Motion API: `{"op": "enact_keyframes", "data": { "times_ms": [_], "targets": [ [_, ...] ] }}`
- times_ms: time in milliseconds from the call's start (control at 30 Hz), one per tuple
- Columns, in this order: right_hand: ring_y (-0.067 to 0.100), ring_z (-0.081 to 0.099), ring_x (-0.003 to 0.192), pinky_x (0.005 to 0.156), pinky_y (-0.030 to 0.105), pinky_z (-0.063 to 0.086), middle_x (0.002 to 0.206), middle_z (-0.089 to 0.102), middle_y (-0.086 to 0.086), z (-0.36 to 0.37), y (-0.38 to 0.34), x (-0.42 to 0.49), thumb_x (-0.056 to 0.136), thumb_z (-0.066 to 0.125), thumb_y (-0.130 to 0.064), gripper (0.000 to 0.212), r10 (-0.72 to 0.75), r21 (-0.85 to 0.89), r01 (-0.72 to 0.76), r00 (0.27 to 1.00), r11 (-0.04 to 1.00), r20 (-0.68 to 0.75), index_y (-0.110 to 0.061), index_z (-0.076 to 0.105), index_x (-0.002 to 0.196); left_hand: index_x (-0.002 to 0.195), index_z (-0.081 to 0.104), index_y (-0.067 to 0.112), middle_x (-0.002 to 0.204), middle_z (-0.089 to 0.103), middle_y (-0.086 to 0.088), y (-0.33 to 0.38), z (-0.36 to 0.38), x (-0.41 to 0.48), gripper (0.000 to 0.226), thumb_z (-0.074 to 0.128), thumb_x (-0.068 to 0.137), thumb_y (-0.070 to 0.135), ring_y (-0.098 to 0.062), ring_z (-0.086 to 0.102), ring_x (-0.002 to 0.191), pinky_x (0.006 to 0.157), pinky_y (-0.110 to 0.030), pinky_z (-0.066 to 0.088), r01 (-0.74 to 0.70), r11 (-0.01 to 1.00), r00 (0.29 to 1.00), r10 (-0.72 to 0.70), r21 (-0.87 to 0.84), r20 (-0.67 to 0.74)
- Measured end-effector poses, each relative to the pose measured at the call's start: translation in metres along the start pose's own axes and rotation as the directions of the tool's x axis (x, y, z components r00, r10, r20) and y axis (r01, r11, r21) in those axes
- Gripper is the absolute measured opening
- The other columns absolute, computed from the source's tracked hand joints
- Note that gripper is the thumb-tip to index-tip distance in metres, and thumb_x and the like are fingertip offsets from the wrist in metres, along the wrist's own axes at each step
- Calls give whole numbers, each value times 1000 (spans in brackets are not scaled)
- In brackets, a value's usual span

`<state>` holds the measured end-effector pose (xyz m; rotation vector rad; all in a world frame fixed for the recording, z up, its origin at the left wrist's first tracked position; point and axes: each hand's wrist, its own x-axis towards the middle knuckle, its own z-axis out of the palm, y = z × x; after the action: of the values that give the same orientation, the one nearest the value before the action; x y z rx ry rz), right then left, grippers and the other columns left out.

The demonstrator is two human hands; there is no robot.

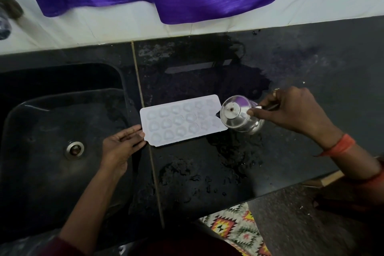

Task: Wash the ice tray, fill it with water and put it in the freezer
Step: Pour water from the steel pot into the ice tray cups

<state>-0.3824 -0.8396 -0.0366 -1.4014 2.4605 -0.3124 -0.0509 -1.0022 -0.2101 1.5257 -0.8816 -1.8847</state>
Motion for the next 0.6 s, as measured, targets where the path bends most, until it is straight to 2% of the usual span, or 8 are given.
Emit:
{"op": "enact_keyframes", "data": {
  "times_ms": [133,300,600],
  "targets": [
    [13,67,67,70,28,52,75,75,-3,5,-5,3,72,80,-56,34,-27,-55,26,999,998,-19,-23,78,82,111,72,2,104,77,-11,0,0,0,27,74,84,-4,-26,73,102,76,-26,62,6,1000,1000,-6,-6,-6],
    [23,73,74,76,40,59,77,76,-1,10,-9,4,70,77,-61,38,-33,-112,30,999,993,-23,-26,78,83,109,72,2,104,77,-11,0,0,0,26,74,84,-4,-26,73,101,76,-26,62,11,1000,1000,-11,-7,-11],
    [26,72,73,73,38,58,76,76,0,13,-11,6,71,78,-61,39,-70,-140,65,997,988,-30,-25,79,84,116,69,-3,96,78,-6,1,1,-2,31,73,85,-5,-22,73,95,76,-26,62,4,1000,1000,-4,8,-10]
  ]
}}
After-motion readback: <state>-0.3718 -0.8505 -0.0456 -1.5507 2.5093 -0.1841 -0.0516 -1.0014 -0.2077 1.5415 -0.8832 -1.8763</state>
